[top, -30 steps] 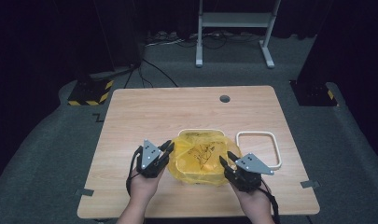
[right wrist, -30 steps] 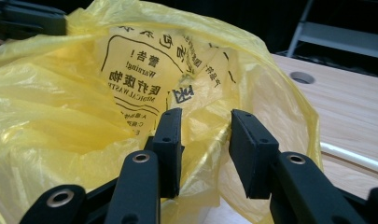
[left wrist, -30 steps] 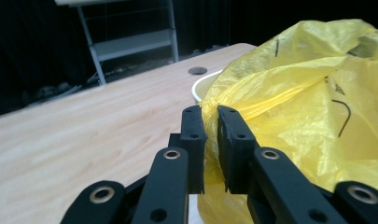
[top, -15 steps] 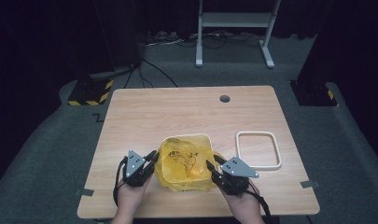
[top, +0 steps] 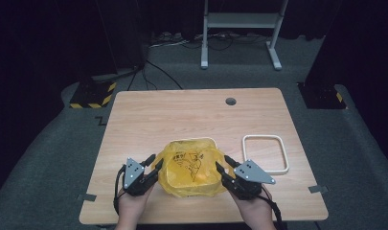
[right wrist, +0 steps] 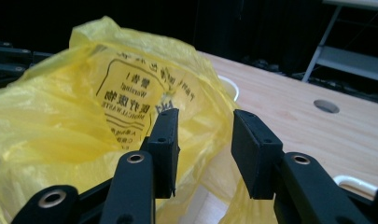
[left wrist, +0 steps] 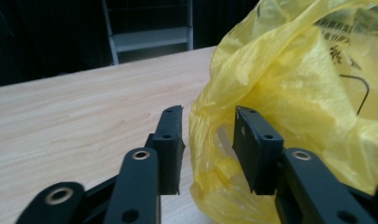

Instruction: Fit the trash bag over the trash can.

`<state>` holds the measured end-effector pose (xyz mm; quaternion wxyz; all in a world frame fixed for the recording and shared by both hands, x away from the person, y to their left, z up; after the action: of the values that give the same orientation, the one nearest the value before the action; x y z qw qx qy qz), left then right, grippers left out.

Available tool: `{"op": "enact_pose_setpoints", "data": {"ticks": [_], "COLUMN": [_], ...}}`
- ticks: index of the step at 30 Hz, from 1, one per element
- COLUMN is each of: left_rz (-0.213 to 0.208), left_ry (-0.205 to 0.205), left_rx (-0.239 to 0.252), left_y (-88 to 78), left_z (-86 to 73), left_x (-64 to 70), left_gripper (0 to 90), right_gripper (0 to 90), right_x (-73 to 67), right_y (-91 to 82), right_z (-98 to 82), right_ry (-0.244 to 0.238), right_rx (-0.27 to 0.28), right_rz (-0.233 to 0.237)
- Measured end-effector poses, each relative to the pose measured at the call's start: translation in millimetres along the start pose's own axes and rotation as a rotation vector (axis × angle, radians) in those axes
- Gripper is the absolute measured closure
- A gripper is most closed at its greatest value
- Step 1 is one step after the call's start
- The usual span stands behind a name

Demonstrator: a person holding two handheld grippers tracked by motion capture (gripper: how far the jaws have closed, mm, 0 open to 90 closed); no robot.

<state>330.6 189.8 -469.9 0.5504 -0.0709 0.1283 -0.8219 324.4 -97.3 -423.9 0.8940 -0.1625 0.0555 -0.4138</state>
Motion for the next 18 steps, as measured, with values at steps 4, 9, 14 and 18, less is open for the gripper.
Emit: {"op": "enact_pose_setpoints", "data": {"ticks": [4, 9, 14, 18], "left_rz": [0.002, 0.000, 0.001, -0.019], "left_ry": [0.008, 0.011, 0.015, 0.031], "left_rx": [0.020, 0.037, 0.086, 0.120], "left_y": [-3.8, -6.8, -15.1, -20.9], "left_z": [4.0, 7.2, 16.1, 25.4], "left_x": [1.4, 2.2, 2.2, 6.7], "left_gripper": [60.8, 57.9, 52.9, 52.3], "right_gripper": [61.5, 61.9, 62.9, 64.4], "right_x": [0.6, 4.4, 8.2, 11.6], "right_y": [-3.9, -4.5, -3.1, -1.1], "right_z": [5.7, 7.3, 9.5, 11.8], "right_ry": [-0.009, -0.017, -0.028, -0.025], "right_rx": [0.023, 0.038, 0.062, 0.067], "right_rz": [-0.011, -0.039, -0.057, -0.066]}}
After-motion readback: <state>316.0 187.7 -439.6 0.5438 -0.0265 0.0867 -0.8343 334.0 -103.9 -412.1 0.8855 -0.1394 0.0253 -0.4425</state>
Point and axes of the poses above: each handheld gripper's, and its own axes: y roughly forward along the jaws, z roughly out of its top, x roughly to its right, the point moved 4 cm from there along y, roughly forward along the jaws, and after that the axes turned 4 degrees about z, right-handed, at the moved point
